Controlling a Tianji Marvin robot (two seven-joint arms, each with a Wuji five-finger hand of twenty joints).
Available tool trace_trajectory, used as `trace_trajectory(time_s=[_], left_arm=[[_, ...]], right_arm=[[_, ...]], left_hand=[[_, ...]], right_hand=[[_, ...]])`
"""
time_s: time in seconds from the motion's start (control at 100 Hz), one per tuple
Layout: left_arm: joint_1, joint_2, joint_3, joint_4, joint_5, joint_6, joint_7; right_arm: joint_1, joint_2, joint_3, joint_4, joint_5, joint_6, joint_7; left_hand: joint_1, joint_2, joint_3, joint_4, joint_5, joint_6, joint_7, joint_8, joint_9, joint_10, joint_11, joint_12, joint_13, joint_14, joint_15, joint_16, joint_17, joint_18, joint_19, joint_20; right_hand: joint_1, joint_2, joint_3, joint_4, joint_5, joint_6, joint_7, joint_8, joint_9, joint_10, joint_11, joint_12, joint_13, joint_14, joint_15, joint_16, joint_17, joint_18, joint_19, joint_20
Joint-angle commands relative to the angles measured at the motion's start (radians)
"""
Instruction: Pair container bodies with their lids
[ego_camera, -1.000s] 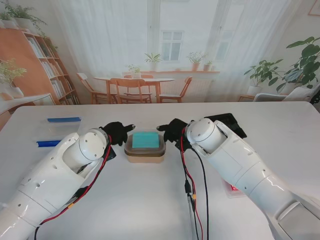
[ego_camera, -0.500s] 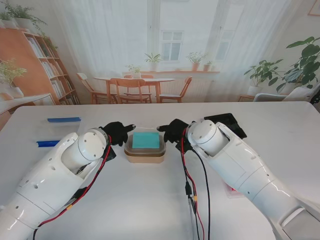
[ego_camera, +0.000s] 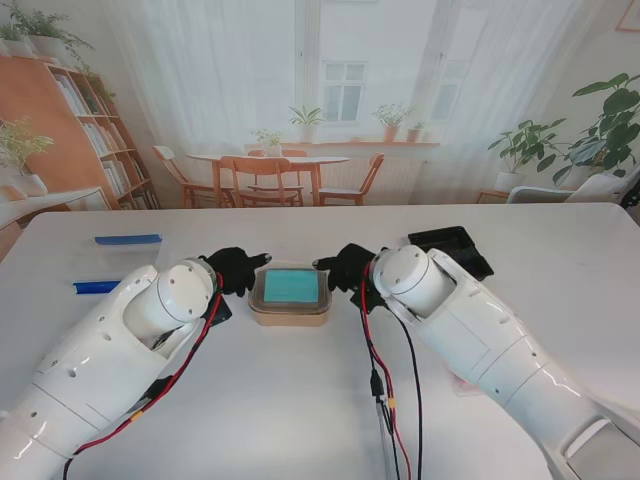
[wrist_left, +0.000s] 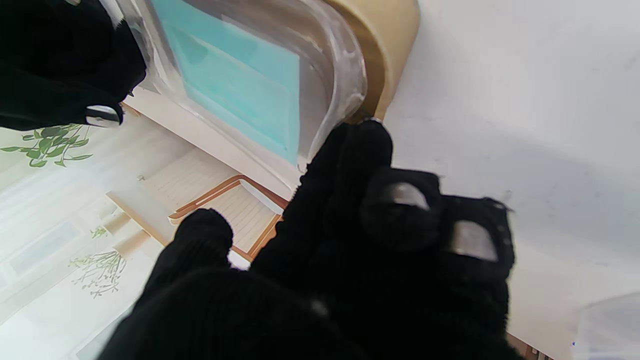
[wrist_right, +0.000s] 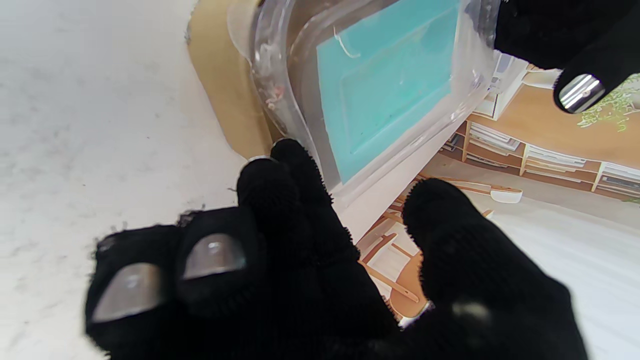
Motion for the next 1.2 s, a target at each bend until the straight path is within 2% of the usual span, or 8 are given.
trace_trajectory(time_s=[0.0,0.77,1.19], left_arm=[[-0.006,-0.013,0.011,-0.001,-0.006,-0.001,-0.012],[-0.031,-0.007,0.037,0.023,0.004,0.032,-0.034],[-0.018,-0.002,0.023,0.02,0.019,0.039,-0.041]], right_arm=[[0.006,-0.016,-0.005,-0.01,0.007,-0.003,0.022],[0.025,-0.009,-0.037,0.007,-0.048,-0.021,0.034],[0.028,-0.009,-0.043,0.014,-0.059,-0.027,0.032]], left_hand=[[0.02,0.017,-0.017,-0.023,-0.025,-0.001,-0.038,-0.016,0.0,-0.048,0.006,-0.002,0.002,0.007,-0.014,0.01,0.012,-0.094,0.105,0.013],[0.02,0.016,-0.017,-0.023,-0.027,0.0,-0.041,-0.016,-0.002,-0.048,0.005,-0.002,0.002,0.007,-0.014,0.01,0.012,-0.094,0.105,0.013],[0.019,0.015,-0.018,-0.023,-0.027,-0.001,-0.041,-0.015,-0.002,-0.049,0.006,-0.002,0.001,0.007,-0.014,0.01,0.012,-0.094,0.105,0.013]], right_hand=[[-0.026,-0.014,0.004,0.017,-0.011,0.051,-0.047,-0.033,-0.002,0.114,0.027,-0.01,0.003,-0.062,0.071,0.006,0.04,-0.164,0.197,0.006],[-0.051,-0.025,0.012,0.015,-0.026,0.051,-0.061,-0.039,-0.017,0.113,0.022,-0.01,-0.011,-0.062,0.061,0.006,0.029,-0.167,0.192,0.003],[-0.059,-0.027,0.021,0.014,-0.03,0.051,-0.065,-0.041,-0.023,0.113,0.022,-0.009,-0.015,-0.063,0.058,0.008,0.026,-0.17,0.19,0.004]])
